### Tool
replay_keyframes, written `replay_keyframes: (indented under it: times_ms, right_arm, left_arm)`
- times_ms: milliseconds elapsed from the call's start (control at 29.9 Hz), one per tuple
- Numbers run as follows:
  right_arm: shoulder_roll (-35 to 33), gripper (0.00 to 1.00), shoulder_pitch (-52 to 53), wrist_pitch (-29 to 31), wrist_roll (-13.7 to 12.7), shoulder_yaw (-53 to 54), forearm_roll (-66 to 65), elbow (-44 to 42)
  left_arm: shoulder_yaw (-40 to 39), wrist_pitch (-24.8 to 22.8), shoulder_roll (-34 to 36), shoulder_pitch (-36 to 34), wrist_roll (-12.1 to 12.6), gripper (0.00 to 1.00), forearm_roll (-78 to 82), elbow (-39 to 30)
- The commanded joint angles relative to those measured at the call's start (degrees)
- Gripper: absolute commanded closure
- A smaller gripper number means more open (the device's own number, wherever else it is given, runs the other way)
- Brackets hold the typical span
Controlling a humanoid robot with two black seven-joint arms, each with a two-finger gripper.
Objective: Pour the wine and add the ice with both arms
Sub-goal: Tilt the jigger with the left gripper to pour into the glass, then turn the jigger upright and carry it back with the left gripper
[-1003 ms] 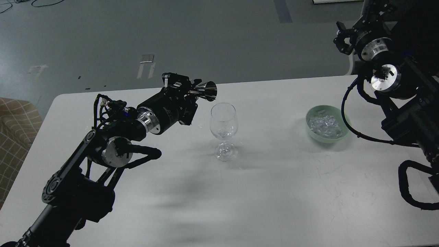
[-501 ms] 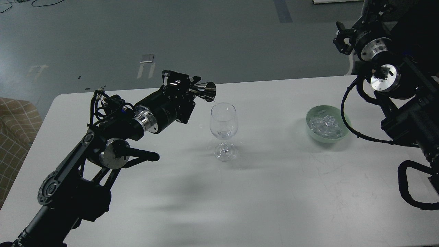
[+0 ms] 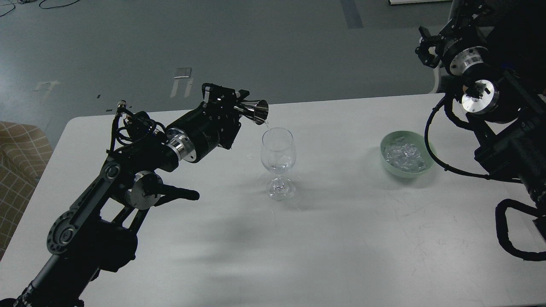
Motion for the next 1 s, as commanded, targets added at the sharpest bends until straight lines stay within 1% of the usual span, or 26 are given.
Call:
replay_keyframes:
  times_ms: [0,267,468,602,836,903,969]
  right_arm:
    - [0.0,0.00,0.0,0.0,0.0,0.0,0.0,0.0]
    - [0.1,0.00,0.0,0.0,0.0,0.0,0.0,0.0]
    - [0.0,0.00,0.0,0.0,0.0,0.0,0.0,0.0]
    - [0.0,0.00,0.0,0.0,0.0,0.0,0.0,0.0]
    - [0.0,0.00,0.0,0.0,0.0,0.0,0.0,0.0]
    - [0.0,0.00,0.0,0.0,0.0,0.0,0.0,0.0]
    - [0.1,0.00,0.0,0.0,0.0,0.0,0.0,0.0]
  left_arm:
    - [0.1,-0.3,0.3,-0.6,0.0,1.00,2.0,0.0]
    - [0.2,-1.5,0.3,-1.0,0.2,1.00,6.0,-0.2]
    - [3.2,-1.5,1.6,-2.3,0.8,1.00,10.5,-0.5]
    - [4.6,-1.5,1.8,-3.2,2.3,1.00,14.5,-0.9]
    - [5.9,-1.5,2.1,-3.7,2.9,1.00,19.5,-0.9]
    - [6.0,-1.8,2.0,-3.7,3.9,1.00,21.8,-0.9]
    - [6.0,-1.9,2.0,-3.6,4.1,1.00,22.9,-1.0]
